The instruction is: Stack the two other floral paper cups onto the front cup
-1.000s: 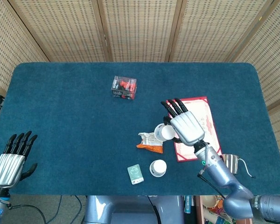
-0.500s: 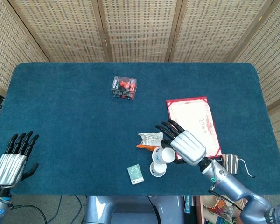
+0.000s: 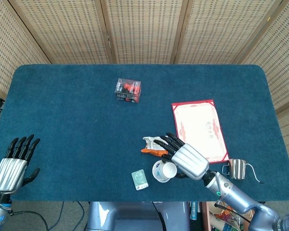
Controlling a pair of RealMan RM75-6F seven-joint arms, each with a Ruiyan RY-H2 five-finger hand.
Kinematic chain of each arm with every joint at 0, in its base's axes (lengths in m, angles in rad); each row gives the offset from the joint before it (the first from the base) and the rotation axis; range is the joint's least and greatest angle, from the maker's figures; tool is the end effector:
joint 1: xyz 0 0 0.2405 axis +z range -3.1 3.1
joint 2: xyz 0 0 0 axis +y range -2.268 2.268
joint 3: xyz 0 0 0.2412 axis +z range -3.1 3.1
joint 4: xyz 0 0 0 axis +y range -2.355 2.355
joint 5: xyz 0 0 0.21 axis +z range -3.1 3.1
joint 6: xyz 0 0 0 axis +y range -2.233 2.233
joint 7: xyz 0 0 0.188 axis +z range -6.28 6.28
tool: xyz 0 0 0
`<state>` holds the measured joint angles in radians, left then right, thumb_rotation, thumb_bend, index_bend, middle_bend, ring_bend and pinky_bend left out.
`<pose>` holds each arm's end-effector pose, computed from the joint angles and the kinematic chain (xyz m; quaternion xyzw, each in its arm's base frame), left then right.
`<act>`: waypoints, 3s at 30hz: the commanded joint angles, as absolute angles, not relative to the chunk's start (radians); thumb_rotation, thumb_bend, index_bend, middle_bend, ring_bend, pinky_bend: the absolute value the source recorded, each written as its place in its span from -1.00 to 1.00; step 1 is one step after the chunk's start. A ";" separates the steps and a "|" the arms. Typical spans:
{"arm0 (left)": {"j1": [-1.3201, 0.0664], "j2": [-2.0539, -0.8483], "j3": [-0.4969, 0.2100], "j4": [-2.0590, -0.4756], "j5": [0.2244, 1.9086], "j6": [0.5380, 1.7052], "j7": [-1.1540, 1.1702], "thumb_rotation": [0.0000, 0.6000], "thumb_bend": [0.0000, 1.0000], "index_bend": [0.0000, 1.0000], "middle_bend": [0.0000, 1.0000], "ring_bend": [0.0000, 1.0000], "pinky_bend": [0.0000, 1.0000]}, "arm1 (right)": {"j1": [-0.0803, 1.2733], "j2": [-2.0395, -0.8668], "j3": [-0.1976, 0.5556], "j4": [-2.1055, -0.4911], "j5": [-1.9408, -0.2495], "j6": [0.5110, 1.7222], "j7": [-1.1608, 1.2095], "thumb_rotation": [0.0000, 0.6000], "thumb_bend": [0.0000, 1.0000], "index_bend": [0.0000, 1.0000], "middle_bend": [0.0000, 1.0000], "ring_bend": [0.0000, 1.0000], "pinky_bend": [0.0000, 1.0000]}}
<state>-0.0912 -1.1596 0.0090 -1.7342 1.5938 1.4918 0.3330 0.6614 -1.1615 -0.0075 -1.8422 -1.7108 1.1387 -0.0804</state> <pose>-0.2547 0.2094 0.1163 -0.6651 -0.3207 -0.3467 0.5785 -0.0851 -0.2779 0.0461 0.8095 -0.2528 0.4561 0.2697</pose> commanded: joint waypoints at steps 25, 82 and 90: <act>-0.091 -1.156 0.009 -1.755 1.597 1.492 0.352 1.00 -0.38 -1.00 -1.00 -1.00 -1.00 | 0.654 -1.146 -0.014 -1.839 -1.715 1.079 -0.094 1.00 -0.86 0.05 -0.71 -1.00 -1.00; -0.089 -1.138 0.005 -1.800 1.598 1.494 0.375 1.00 -0.38 -1.00 -1.00 -1.00 -1.00 | 0.630 -1.201 0.012 -1.829 -1.622 1.023 -0.212 1.00 -0.86 -0.49 -1.00 -1.00 -1.00; -0.088 -1.135 0.004 -1.803 1.596 1.495 0.375 1.00 -0.38 -1.00 -1.00 -1.00 -1.00 | 0.618 -1.182 0.030 -1.837 -1.589 1.039 -0.243 1.00 -0.86 -0.52 -1.00 -1.00 -1.00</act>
<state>-0.0880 -1.1351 0.0038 -1.8027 1.5964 1.4950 0.3754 0.6219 -1.1853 0.0266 -1.8374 -1.5937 1.0321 -0.2381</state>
